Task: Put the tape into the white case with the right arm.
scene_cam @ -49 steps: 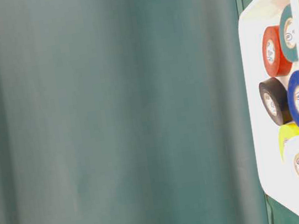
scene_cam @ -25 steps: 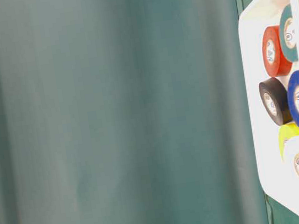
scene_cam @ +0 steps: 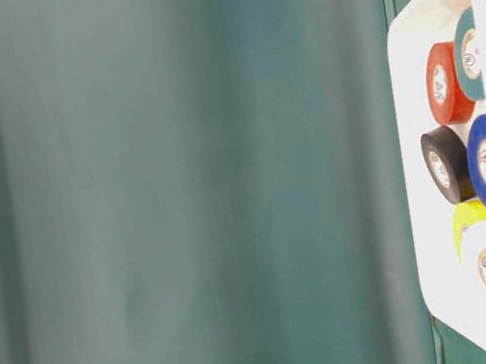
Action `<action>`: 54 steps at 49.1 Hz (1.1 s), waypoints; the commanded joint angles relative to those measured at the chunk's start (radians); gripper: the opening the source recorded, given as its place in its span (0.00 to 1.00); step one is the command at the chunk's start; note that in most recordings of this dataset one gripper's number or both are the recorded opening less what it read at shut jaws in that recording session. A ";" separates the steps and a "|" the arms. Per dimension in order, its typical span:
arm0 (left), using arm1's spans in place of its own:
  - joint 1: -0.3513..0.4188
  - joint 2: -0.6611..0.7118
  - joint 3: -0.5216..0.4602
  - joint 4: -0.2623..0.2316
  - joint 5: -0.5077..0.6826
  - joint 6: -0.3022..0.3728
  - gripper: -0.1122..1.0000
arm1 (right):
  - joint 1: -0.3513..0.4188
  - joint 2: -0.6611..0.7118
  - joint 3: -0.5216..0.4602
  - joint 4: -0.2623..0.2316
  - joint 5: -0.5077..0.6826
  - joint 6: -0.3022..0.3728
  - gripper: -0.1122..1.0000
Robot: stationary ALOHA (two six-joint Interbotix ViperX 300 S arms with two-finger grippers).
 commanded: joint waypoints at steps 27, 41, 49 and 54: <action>0.003 0.008 -0.012 0.000 -0.005 0.006 0.10 | 0.002 0.003 0.031 -0.003 -0.041 0.003 0.73; 0.003 0.008 -0.012 0.000 -0.003 0.008 0.10 | 0.002 0.003 0.031 -0.003 -0.041 0.003 0.73; 0.003 0.008 -0.012 0.000 -0.003 0.008 0.10 | 0.002 0.005 0.031 -0.003 -0.044 0.003 0.73; 0.003 0.008 -0.012 0.000 -0.005 0.008 0.10 | 0.002 0.005 0.032 -0.003 -0.048 0.003 0.73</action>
